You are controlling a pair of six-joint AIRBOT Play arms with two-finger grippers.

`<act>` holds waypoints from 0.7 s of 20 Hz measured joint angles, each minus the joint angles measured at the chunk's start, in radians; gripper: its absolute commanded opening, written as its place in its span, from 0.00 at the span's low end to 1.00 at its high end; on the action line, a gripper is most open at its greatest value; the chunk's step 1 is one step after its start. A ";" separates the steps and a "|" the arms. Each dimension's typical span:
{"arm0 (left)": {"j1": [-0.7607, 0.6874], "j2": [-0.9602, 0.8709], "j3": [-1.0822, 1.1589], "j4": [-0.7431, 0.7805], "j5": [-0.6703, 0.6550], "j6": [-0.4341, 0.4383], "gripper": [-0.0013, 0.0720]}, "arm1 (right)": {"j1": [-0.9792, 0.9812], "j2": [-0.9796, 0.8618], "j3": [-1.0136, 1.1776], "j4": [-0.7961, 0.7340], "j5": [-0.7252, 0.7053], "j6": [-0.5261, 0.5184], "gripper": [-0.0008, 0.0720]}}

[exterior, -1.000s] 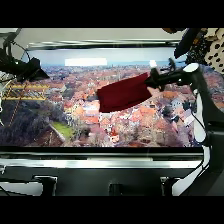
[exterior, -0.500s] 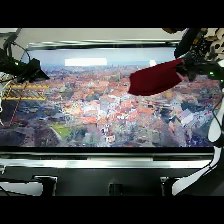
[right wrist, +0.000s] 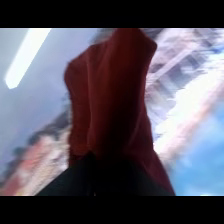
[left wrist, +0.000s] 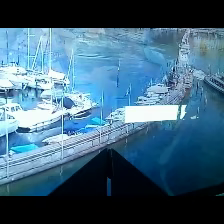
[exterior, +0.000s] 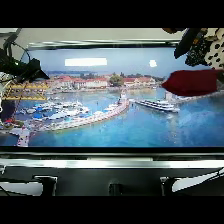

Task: Fold the clothes and pants, and hang the long-sleeved shirts on hangers.

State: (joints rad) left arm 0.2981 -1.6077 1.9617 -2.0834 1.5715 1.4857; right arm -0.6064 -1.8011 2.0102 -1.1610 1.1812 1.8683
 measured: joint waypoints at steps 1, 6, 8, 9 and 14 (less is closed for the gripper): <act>0.000 0.000 0.000 0.000 0.000 0.000 0.04 | -0.008 0.013 0.000 -0.083 0.041 0.021 0.06; 0.000 0.000 0.000 0.000 0.018 0.000 0.04 | -0.024 0.039 -0.003 -0.396 0.236 0.071 0.06; 0.000 0.000 0.000 0.000 0.029 0.000 0.04 | -0.026 0.043 -0.019 -0.468 0.298 0.070 0.06; 0.000 0.000 0.000 0.000 0.033 0.000 0.04 | -0.026 0.044 -0.038 -0.496 0.330 0.062 0.06; 0.000 0.000 0.000 0.000 0.045 0.000 0.04 | -0.026 0.137 -0.276 -0.597 0.373 0.050 0.06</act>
State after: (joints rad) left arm 0.2981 -1.6077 1.9617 -2.0834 1.6165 1.4853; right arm -0.6323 -1.6642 1.7344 -1.7576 1.5539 1.9179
